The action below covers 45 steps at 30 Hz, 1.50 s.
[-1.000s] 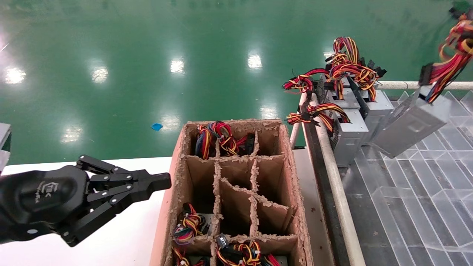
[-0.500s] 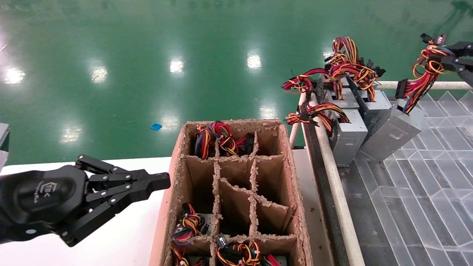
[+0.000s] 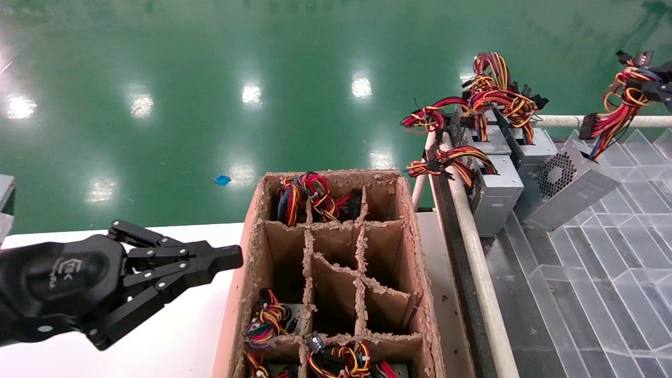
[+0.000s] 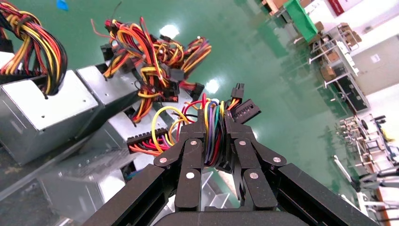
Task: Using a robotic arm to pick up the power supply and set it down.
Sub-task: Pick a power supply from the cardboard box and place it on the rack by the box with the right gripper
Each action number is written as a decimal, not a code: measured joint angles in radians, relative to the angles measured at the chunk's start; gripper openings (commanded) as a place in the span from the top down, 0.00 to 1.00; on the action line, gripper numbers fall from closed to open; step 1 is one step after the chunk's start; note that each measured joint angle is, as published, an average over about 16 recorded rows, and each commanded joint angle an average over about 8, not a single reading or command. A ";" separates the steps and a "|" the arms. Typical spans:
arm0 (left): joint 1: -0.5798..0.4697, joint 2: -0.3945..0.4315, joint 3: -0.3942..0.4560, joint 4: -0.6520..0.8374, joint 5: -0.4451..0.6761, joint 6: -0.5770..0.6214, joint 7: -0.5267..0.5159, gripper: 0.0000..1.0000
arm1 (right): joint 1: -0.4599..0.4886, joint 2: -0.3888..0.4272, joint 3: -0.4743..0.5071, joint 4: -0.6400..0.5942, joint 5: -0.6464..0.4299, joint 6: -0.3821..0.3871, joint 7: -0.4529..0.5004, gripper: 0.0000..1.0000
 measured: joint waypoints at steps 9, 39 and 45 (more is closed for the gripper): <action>0.000 0.000 0.000 0.000 0.000 0.000 0.000 1.00 | -0.026 -0.050 -0.008 0.010 0.026 -0.007 -0.024 1.00; 0.000 0.000 0.000 0.000 0.000 0.000 0.000 1.00 | -0.030 -0.124 -0.053 0.018 -0.015 -0.001 0.056 0.00; 0.000 0.000 0.000 0.000 0.000 0.000 0.000 1.00 | -0.014 -0.129 -0.061 0.037 -0.023 -0.019 0.080 0.00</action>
